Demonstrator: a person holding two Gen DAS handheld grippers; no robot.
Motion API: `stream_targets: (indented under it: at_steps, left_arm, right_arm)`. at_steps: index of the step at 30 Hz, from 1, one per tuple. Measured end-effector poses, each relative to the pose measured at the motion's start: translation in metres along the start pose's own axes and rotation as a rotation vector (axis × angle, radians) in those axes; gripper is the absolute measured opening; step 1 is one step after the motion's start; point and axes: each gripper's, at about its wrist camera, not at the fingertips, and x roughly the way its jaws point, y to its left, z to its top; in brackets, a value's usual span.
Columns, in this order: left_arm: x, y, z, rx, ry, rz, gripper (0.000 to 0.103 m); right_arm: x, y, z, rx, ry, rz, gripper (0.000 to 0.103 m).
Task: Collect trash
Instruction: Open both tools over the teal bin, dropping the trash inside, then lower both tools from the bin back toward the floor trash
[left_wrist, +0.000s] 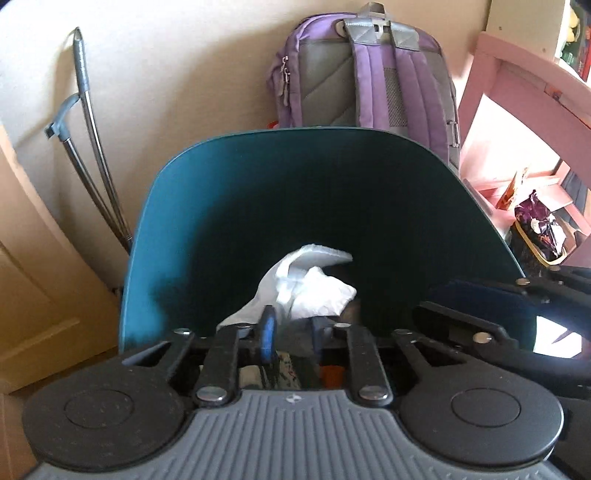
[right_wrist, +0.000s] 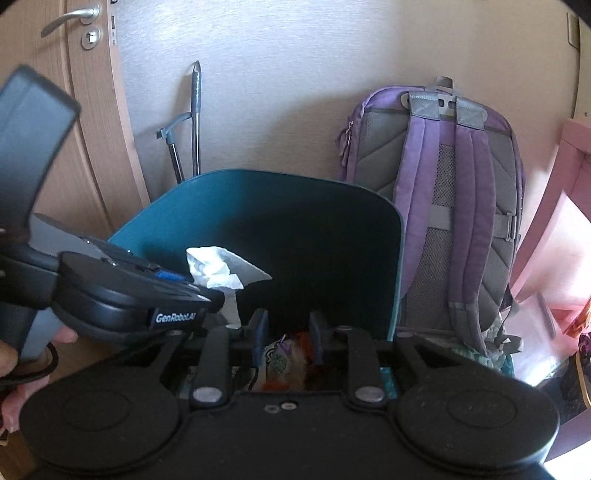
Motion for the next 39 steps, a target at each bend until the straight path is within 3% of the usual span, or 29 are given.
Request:
stream_targets:
  at_steps: [3,5,14,23,27,34,39]
  left_arm:
    - [-0.009,-0.001,-0.004,-0.001,-0.027,0.01,0.057]
    - [-0.018,-0.003,-0.007,-0.002,-0.049,0.001,0.063]
    - [-0.073,-0.015,-0.021,-0.006,-0.116,-0.026,0.072]
    - [-0.123,-0.03,-0.048,0.02,-0.164,-0.044,0.075]
    - [-0.14,-0.03,-0.064,0.026,-0.192,-0.044,0.082]
    - [-0.151,-0.023,-0.097,0.025,-0.212,-0.051,0.083]
    - [-0.146,-0.014,-0.122,0.007,-0.211,-0.044,0.1]
  right_arm:
    - [-0.01,0.0,-0.001,-0.001,-0.011,0.001,0.027]
    - [-0.018,-0.001,-0.001,0.003,-0.018,0.002,0.028]
    - [-0.07,0.009,-0.01,-0.002,-0.057,0.008,0.043]
    - [-0.117,0.01,-0.026,0.018,-0.075,0.023,0.046]
    - [-0.133,0.01,-0.037,0.012,-0.085,0.026,0.051]
    - [-0.145,0.003,-0.062,0.038,-0.077,0.039,0.058]
    - [-0.139,-0.001,-0.086,0.034,-0.048,0.032,0.059]
